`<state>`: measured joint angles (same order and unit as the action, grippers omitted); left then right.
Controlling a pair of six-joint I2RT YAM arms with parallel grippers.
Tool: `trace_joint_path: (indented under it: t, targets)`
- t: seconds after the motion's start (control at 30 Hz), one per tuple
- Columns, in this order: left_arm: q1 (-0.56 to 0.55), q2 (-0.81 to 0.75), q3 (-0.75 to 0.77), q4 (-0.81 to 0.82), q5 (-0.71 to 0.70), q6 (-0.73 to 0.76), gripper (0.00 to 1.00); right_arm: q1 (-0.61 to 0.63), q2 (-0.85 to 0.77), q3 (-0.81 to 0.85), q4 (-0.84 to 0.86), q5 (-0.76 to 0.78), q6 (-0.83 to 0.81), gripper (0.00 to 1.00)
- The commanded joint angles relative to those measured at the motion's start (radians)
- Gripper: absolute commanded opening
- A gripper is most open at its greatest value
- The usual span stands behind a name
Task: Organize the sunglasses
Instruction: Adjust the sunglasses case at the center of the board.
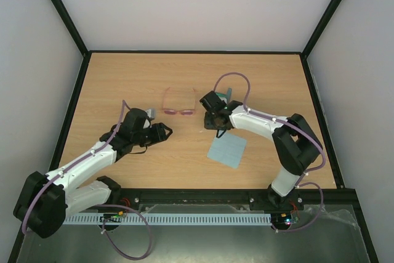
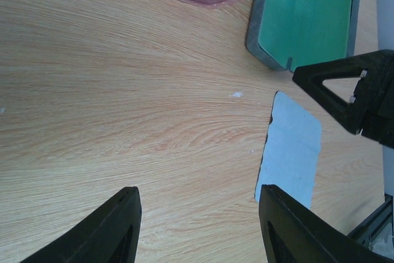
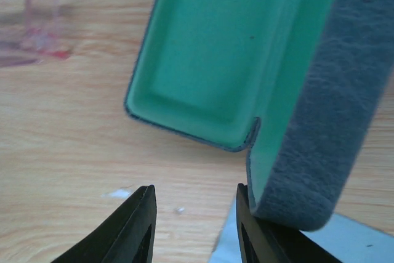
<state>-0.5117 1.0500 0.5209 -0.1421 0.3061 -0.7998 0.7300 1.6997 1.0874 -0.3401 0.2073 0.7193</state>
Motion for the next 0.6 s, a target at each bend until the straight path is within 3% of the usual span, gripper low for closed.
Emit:
trace_joint_path:
  t: [0.0,0.57]
  targets:
    - [0.006,0.001,-0.021,-0.001,0.005,0.010,0.55,-0.051,-0.025,-0.007,-0.095,0.105,-0.035,0.37]
    - [0.006,0.007,-0.021,-0.001,0.007,0.008,0.55,-0.227,-0.060,0.029,-0.119,0.219,-0.185,0.44]
